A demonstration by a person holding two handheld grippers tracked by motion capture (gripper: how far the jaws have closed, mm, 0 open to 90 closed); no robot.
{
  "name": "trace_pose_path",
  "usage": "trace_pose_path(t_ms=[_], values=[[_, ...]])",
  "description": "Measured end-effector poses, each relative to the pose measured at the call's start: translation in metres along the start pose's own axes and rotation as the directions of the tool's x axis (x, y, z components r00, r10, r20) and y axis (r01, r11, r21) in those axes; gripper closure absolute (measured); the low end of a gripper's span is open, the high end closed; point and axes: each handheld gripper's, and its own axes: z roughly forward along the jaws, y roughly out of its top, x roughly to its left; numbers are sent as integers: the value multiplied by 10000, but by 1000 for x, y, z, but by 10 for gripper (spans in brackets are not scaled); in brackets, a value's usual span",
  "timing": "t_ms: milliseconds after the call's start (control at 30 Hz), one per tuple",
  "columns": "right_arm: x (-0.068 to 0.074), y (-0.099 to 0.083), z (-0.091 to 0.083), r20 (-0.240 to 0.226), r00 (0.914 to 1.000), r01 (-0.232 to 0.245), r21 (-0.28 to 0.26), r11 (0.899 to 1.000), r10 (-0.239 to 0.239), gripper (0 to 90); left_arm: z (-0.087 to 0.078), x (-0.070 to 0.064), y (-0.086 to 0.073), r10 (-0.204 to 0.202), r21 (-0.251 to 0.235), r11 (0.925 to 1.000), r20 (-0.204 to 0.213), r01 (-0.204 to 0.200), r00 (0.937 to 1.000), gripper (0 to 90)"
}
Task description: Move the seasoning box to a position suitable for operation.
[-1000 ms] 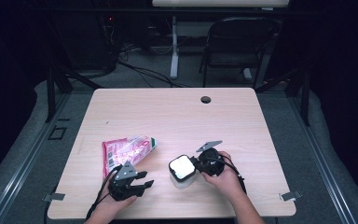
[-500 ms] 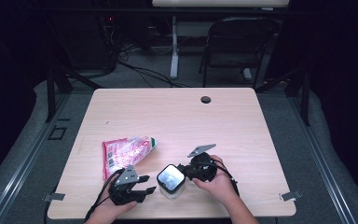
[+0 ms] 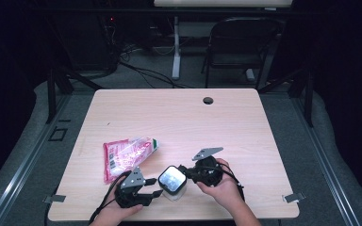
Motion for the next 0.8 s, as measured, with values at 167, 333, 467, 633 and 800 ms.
trace_pose_path(t_ms=[167, 333, 467, 633, 800], values=[[-2, 6, -3, 44, 9998, -197, 116, 9997, 196, 812, -1, 0, 0, -64, -26, 10000, -2, 64, 10000, 525], [0, 19, -12, 189, 9994, -293, 204, 9994, 290, 813, -4, -2, 2, -85, -84, 9999, 24, 86, 10000, 542], [3, 30, -17, 233, 9993, -291, 241, 9993, 285, 812, -8, -1, 3, -85, -170, 9998, -14, 85, 10000, 554], [3, 49, -13, 162, 9995, -258, 299, 9992, 253, 820, -9, -4, 3, -50, -57, 10000, -39, 49, 10000, 580], [6, 50, 0, 29, 9999, -150, 430, 9990, 149, 857, -10, -3, 3, -31, -25, 10000, -2, 31, 10000, 623]])
